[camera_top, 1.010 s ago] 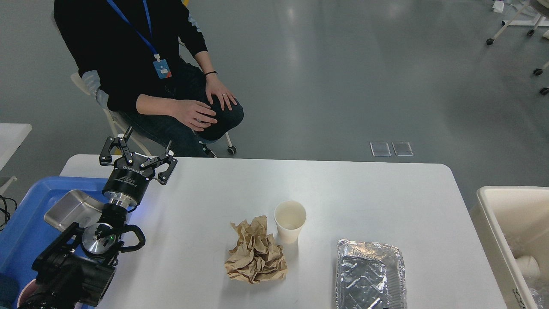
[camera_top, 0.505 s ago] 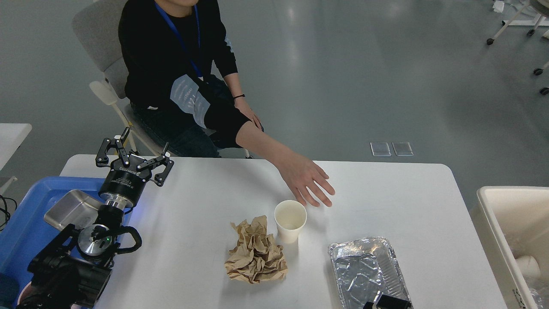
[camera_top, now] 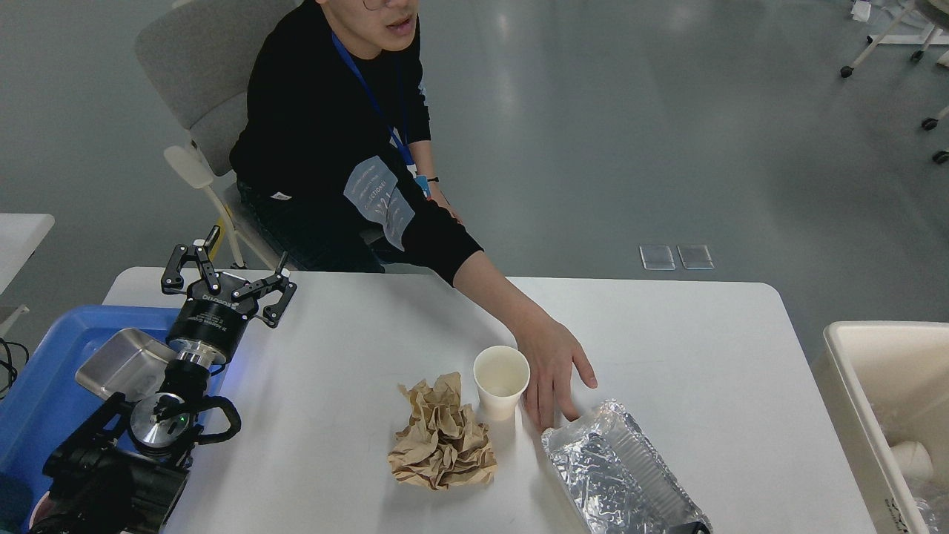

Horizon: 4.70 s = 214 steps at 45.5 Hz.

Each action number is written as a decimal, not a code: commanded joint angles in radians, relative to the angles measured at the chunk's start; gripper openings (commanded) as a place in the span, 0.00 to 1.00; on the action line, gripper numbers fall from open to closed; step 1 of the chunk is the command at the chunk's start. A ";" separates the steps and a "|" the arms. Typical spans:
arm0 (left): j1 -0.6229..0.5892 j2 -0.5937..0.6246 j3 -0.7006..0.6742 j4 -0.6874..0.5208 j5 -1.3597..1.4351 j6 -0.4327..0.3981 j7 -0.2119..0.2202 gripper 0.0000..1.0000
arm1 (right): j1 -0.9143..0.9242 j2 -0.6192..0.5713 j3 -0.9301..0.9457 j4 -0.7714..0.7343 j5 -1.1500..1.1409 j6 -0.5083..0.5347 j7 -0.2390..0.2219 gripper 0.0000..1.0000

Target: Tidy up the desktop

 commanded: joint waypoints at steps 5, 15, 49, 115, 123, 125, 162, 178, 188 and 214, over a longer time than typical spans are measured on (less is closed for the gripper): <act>0.001 0.000 0.000 0.000 0.000 0.000 -0.002 0.98 | 0.012 -0.002 0.000 -0.008 -0.005 -0.010 0.000 0.00; 0.001 0.000 0.000 0.000 0.000 0.000 -0.002 0.98 | 0.015 -0.004 0.002 -0.007 -0.029 -0.034 0.002 0.00; -0.033 -0.005 0.000 0.001 0.047 0.049 -0.002 0.98 | 0.395 -0.211 -0.002 -0.020 -0.275 0.182 -0.003 0.00; -0.108 0.064 -0.002 0.000 0.348 0.021 -0.014 0.98 | 0.699 0.337 -0.028 -0.677 -0.372 0.909 -0.101 0.00; -0.122 0.081 -0.002 0.000 0.503 0.038 -0.058 0.98 | 0.705 0.390 -0.028 -0.737 -0.330 0.963 -0.101 0.00; -0.126 0.081 -0.002 0.000 0.540 0.050 -0.092 0.98 | 0.705 0.398 -0.028 -0.738 -0.330 0.964 -0.101 0.00; -0.171 0.092 0.293 -0.017 0.587 0.098 0.018 0.98 | 0.731 0.268 -0.028 -0.727 -0.330 0.975 -0.101 0.00; -0.160 0.253 0.517 -0.182 0.653 0.095 0.031 0.98 | 0.724 0.269 -0.028 -0.732 -0.332 0.966 -0.101 0.00; -0.159 0.618 0.712 -0.331 0.655 0.080 0.031 0.98 | 0.730 0.280 -0.025 -0.740 -0.332 0.953 -0.101 0.00; -0.194 1.379 0.686 -0.591 0.736 -0.132 -0.150 0.98 | 0.739 0.292 -0.009 -0.760 -0.329 0.929 -0.101 0.00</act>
